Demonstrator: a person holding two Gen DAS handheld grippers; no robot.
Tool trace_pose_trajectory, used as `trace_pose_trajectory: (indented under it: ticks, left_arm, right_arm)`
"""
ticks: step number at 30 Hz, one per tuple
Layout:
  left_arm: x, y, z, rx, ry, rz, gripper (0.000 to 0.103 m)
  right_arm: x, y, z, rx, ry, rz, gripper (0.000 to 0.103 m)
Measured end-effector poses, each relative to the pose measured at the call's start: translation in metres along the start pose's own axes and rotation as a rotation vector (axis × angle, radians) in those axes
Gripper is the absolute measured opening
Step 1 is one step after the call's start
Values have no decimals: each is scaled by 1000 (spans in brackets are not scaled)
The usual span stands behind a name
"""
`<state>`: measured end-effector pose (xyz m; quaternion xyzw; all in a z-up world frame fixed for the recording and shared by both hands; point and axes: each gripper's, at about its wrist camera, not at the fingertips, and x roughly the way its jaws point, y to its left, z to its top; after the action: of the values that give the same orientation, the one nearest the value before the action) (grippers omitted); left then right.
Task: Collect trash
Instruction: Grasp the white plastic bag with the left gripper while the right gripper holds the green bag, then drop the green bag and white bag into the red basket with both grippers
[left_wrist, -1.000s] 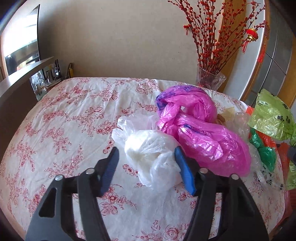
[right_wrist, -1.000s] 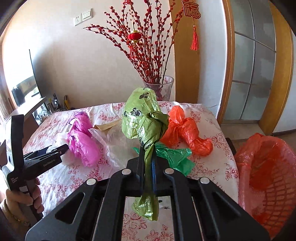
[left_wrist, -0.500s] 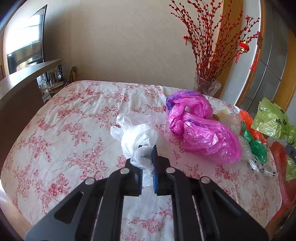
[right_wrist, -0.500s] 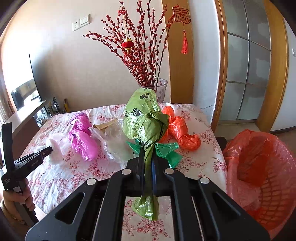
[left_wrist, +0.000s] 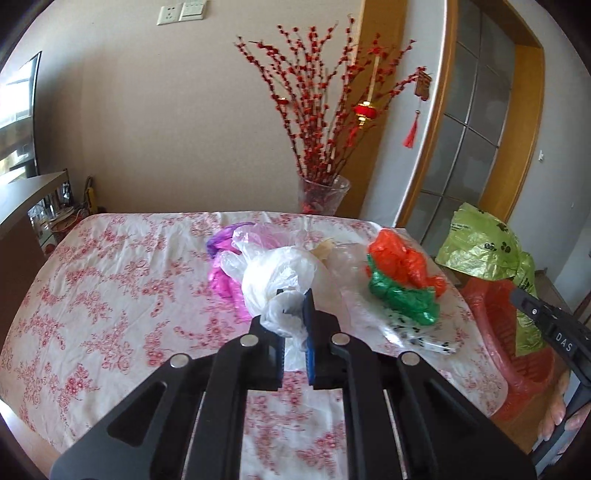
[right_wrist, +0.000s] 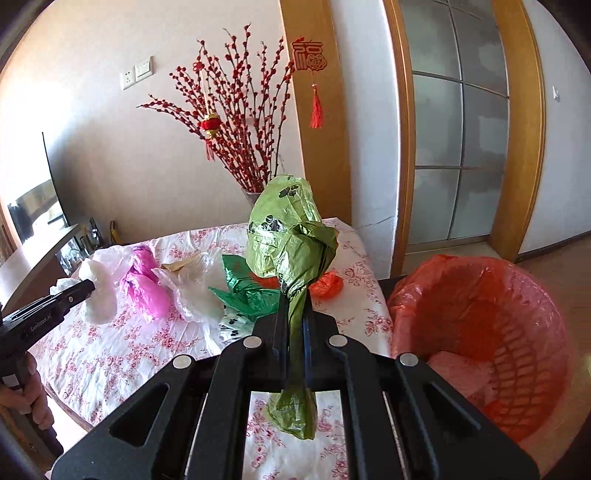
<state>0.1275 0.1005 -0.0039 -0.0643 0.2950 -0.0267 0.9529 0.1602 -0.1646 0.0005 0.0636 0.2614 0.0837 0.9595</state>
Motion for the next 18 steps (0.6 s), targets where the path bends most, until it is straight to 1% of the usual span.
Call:
trace_pose_trajectory:
  ticks: [8, 14, 18]
  left_arm:
    - [7, -75, -5, 97, 6, -141, 10]
    - [14, -123, -9, 147, 22, -236, 10]
    - [17, -155, -12, 168, 32, -298, 10]
  right_arm:
    - [-24, -43, -13, 71, -38, -89, 7]
    - [-45, -80, -24, 123, -68, -187, 7]
    - [-55, -104, -29, 165, -78, -230, 7]
